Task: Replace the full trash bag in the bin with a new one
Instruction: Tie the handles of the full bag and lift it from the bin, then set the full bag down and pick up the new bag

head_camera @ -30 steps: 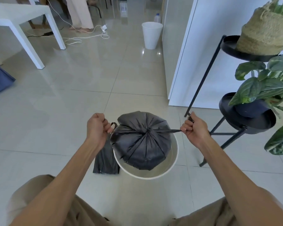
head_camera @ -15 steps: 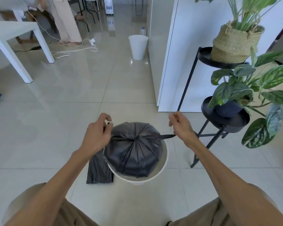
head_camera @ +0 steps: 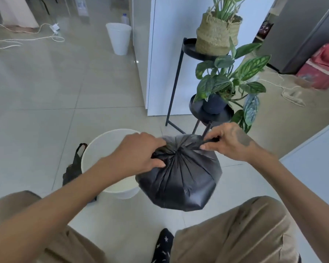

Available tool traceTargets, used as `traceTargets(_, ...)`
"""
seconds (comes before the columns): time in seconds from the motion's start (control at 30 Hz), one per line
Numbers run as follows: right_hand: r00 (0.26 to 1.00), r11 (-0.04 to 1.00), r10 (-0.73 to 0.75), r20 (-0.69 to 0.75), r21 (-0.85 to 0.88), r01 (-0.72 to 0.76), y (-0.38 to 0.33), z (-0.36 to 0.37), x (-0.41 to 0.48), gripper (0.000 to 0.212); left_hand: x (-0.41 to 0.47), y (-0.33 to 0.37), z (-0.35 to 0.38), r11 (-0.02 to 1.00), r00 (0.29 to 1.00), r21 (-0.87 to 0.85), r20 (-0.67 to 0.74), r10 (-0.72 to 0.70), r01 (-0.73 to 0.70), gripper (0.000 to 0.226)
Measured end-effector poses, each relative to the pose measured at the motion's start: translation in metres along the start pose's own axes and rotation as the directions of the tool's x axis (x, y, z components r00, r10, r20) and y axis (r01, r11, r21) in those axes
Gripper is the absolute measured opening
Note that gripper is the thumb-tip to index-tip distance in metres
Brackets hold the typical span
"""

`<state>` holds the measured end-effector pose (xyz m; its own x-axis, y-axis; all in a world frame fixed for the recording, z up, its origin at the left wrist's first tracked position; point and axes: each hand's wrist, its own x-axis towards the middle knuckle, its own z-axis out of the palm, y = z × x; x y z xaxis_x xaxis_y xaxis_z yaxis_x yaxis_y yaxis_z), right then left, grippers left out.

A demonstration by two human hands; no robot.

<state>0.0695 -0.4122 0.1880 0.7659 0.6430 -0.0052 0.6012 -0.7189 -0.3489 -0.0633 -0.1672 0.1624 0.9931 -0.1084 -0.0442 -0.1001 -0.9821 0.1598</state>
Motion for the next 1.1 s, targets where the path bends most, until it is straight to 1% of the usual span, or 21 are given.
traceTargets(0.07, 0.995, 0.996, 0.09, 0.04, 0.024, -0.091, 0.029, 0.022, -0.004, 0.009, 0.015, 0.019, 0.034, 1.0, 0.999, 0.022, 0.041, 0.0, -0.001, 0.044)
traceTargets(0.17, 0.962, 0.975, 0.22, 0.161, -0.007, -0.222, 0.072, 0.073, -0.006, 0.013, 0.032, 0.042, 0.09, 1.0, 0.994, -0.002, 0.108, -0.014, 0.014, 0.034)
traceTargets(0.23, 0.929, 0.962, 0.271, 0.251, -0.03, -0.273, 0.092, 0.106, -0.003, 0.016, 0.041, 0.049, 0.125, 0.998, 0.987, -0.044, 0.157, -0.035, 0.043, 0.029)
traceTargets(0.3, 0.902, 0.952, 0.303, 0.308, -0.066, -0.298, 0.104, 0.134, 0.001, 0.019, 0.05, 0.05, 0.155, 0.992, 0.979, -0.095, 0.19, -0.068, 0.087, 0.027)
traceTargets(0.4, 0.888, 0.943, 0.324, 0.326, -0.19, -0.275, 0.109, 0.166, 0.009, 0.023, 0.06, 0.047, 0.188, 0.959, 0.955, -0.218, 0.273, -0.118, 0.18, 0.036)
traceTargets(0.5, 0.876, 0.923, 0.334, 0.348, -0.307, -0.23, 0.111, 0.192, 0.012, 0.028, 0.064, 0.046, 0.205, 0.883, 0.925, -0.375, 0.349, -0.149, 0.283, 0.05)
traceTargets(0.57, 0.865, 0.906, 0.357, 0.352, -0.355, -0.23, 0.115, 0.203, 0.013, 0.028, 0.064, 0.044, 0.211, 0.858, 0.918, -0.413, 0.365, -0.152, 0.306, 0.054)
traceTargets(0.6, 0.856, 0.903, 0.374, 0.356, -0.351, -0.249, 0.116, 0.206, 0.012, 0.029, 0.064, 0.044, 0.214, 0.859, 0.921, -0.415, 0.361, -0.147, 0.3, 0.053)
traceTargets(0.67, 0.858, 0.912, 0.377, 0.349, -0.3, -0.279, 0.114, 0.207, 0.009, 0.031, 0.063, 0.046, 0.216, 0.888, 0.939, -0.381, 0.318, -0.134, 0.256, 0.045)
traceTargets(0.77, 0.874, 0.926, 0.361, 0.325, -0.235, -0.295, 0.111, 0.204, 0.008, 0.033, 0.062, 0.051, 0.206, 0.962, 0.971, -0.226, 0.217, -0.104, 0.154, 0.023)
traceTargets(0.8, 0.879, 0.93, 0.354, 0.319, -0.22, -0.295, 0.111, 0.203, 0.007, 0.033, 0.063, 0.054, 0.203, 0.975, 0.973, -0.18, 0.209, -0.093, 0.132, 0.02)
traceTargets(0.87, 0.876, 0.934, 0.349, 0.332, -0.196, -0.298, 0.11, 0.199, 0.004, 0.036, 0.062, 0.057, 0.198, 0.989, 0.968, -0.105, 0.24, -0.08, 0.107, 0.02)
traceTargets(0.97, 0.869, 0.943, 0.332, 0.367, -0.162, -0.292, 0.106, 0.192, -0.001, 0.044, 0.056, 0.06, 0.197, 0.995, 0.945, -0.038, 0.319, -0.078, 0.095, 0.027)
traceTargets(1.03, 0.878, 0.95, 0.31, 0.365, -0.139, -0.278, 0.098, 0.184, 0.002, 0.043, 0.051, 0.059, 0.191, 0.996, 0.941, -0.028, 0.329, -0.072, 0.085, 0.031)
traceTargets(1.1, 0.907, 0.962, 0.274, 0.321, -0.088, -0.259, 0.084, 0.173, 0.014, 0.038, 0.049, 0.056, 0.175, 0.993, 0.955, -0.07, 0.289, -0.066, 0.09, 0.029)
